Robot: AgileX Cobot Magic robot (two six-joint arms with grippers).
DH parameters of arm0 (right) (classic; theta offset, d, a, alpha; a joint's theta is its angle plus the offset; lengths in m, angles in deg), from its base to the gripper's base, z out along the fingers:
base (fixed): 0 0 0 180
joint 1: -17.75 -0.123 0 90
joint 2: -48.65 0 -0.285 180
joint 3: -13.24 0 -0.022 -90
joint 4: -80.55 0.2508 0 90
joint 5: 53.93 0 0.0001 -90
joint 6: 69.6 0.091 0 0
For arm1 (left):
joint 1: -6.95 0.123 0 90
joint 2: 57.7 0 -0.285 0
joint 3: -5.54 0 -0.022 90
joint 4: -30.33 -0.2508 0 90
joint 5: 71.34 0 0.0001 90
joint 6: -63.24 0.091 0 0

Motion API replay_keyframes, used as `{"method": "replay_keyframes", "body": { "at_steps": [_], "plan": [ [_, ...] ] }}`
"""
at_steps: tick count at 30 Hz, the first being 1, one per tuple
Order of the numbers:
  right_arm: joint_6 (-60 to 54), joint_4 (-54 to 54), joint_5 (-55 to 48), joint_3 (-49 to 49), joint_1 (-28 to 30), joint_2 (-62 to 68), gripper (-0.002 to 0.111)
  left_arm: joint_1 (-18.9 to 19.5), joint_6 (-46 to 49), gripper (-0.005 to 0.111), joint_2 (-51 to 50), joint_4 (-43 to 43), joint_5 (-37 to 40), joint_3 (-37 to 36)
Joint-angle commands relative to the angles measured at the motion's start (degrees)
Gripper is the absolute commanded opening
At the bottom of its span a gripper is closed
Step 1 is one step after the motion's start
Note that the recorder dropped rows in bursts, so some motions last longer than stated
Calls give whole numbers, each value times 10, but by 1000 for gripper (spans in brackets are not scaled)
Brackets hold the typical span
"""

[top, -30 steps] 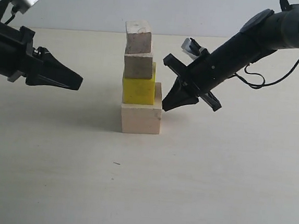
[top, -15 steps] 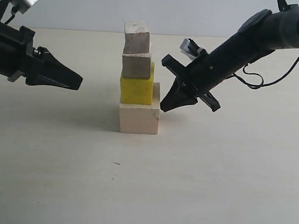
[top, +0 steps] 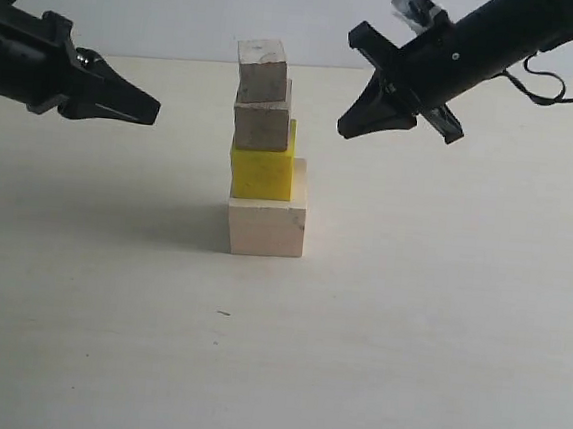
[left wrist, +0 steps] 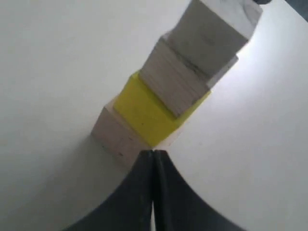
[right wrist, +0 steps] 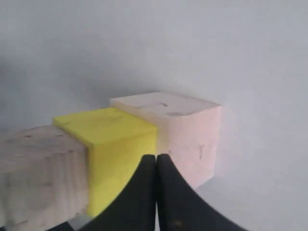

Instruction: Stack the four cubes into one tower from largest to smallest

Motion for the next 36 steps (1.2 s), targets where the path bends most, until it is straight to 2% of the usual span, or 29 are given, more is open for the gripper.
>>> {"method": "replay_keyframes", "body": {
  "at_steps": [1, 9, 14, 17, 26, 36],
  "plan": [
    [-20, 26, 2, 1, 0, -40, 0, 2, 5, 0, -36, 12, 19, 55],
    [-40, 69, -14, 1, -3, -65, 0, 2, 38, 0, -103, 74, 84, 120],
    [-46, 86, -22, 1, -17, -65, 0, 2, 46, 0, -107, 80, 92, 138],
    [-46, 86, -25, 1, -30, -65, 0, 2, 50, 0, -108, 86, 123, 149],
    [-46, 86, -30, 1, -36, -65, 0, -20, 59, 0, -119, 95, 126, 148],
    [-46, 87, -32, 1, -36, -65, 0, -21, 64, 0, -132, 104, 134, 158]
  ]
}}
